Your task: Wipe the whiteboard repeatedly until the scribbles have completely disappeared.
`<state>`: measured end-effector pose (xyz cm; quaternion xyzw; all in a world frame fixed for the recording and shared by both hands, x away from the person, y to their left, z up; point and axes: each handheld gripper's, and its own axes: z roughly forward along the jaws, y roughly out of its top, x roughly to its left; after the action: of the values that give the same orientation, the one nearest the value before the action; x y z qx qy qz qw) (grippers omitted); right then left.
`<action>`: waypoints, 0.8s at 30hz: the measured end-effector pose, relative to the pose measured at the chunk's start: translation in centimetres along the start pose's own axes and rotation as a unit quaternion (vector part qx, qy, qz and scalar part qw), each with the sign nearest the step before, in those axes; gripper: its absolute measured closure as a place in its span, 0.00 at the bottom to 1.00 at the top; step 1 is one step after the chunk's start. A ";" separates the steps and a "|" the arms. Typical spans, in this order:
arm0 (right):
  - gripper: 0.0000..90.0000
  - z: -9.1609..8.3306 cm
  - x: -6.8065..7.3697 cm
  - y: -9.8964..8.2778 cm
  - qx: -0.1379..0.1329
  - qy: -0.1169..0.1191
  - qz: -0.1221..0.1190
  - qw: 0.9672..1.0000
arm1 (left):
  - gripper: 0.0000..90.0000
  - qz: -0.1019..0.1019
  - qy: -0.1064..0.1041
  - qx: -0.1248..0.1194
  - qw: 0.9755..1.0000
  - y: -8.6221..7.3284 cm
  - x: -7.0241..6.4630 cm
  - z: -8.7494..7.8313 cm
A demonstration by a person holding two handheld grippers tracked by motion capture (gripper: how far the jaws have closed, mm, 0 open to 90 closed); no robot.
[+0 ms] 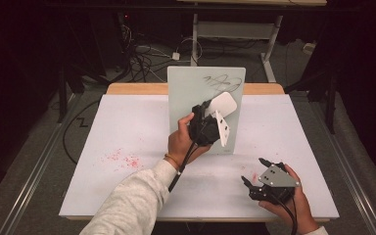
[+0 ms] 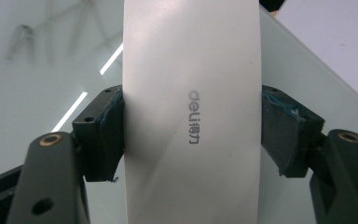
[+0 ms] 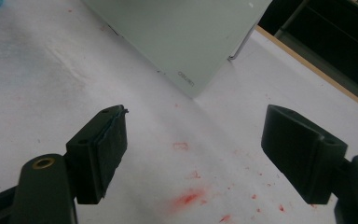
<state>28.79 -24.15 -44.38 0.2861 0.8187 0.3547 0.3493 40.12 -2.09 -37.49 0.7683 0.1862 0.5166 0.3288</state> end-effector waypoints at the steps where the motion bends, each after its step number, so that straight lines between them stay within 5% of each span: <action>1: 0.26 0.0 0.0 0.0 0.000 0.001 -0.003 1.000 | 0.32 0.000 0.000 0.000 1.000 0.0 0.0 0.0; 9: 0.26 -0.1 -0.1 0.0 0.001 -0.002 0.003 1.000 | 0.32 -0.034 0.041 -0.002 0.999 0.9 4.6 -0.3; 13: 0.26 -0.1 -0.1 0.0 -0.002 -0.001 0.002 1.000 | 0.32 -0.041 0.042 0.001 0.998 1.1 5.0 -0.4; 14: 0.26 -0.1 -0.1 0.0 -0.001 -0.001 0.003 1.000 | 0.32 -0.039 0.054 0.004 0.998 1.2 4.5 -0.3; 19: 0.26 -0.2 -0.1 0.0 -0.003 0.000 0.002 1.000 | 0.32 -0.032 0.050 0.003 0.998 1.3 2.6 0.0; 23: 0.26 -0.2 0.0 0.1 -0.003 0.002 -0.001 1.000 | 0.32 -0.010 0.021 0.005 1.000 1.3 -0.4 0.4; 24: 0.26 -0.2 0.1 0.1 -0.004 0.001 -0.001 1.000 | 0.32 0.010 0.008 0.009 1.000 1.3 -2.0 0.6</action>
<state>28.62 -24.13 -44.21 0.2830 0.8180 0.3584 0.3499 39.79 -4.47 -38.02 0.7690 0.1860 0.5239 0.3154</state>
